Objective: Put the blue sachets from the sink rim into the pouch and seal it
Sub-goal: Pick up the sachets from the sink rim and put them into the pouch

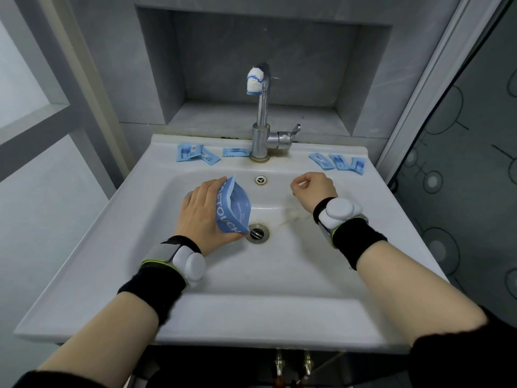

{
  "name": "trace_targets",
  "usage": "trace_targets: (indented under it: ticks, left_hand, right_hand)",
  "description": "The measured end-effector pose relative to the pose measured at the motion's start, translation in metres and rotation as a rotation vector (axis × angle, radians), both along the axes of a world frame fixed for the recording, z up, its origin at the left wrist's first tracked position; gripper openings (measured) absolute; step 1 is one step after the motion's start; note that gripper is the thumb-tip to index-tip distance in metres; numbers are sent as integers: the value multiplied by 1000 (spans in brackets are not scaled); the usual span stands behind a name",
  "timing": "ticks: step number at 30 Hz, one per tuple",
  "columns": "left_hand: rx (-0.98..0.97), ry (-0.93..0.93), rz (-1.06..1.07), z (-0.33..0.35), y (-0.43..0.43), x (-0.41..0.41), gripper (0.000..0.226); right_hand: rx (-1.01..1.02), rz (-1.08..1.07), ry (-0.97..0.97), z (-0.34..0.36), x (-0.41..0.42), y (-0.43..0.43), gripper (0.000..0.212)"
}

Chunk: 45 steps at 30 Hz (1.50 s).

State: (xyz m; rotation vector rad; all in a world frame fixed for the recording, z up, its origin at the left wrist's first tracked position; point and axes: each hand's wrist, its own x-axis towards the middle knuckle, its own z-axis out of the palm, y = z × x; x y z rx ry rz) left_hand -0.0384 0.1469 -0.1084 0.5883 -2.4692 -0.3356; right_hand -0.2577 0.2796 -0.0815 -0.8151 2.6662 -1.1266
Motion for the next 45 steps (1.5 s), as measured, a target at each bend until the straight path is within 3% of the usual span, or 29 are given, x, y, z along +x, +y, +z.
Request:
trace_targets:
  ticks: [9,18,29,38,45]
  left_hand:
    - [5,10,-2,-1,-1,-1,112]
    - [10,14,5,0,-2,-1,113]
    - [21,4,-3,1,-1,-2,112]
    - [18,3,0,0,-2,-2,112]
    - [20,-12,5,0,-2,-1,112]
  right_hand:
    - [360,55,525,-14,-38,1,43]
    - [405,82,451,-18,-67,-5,59]
    - [550,123,463,-21,-81,-7,58]
    - [473,134,576,-16,-85,-4,34]
    - [536,117,729,-6,-79,-2,23]
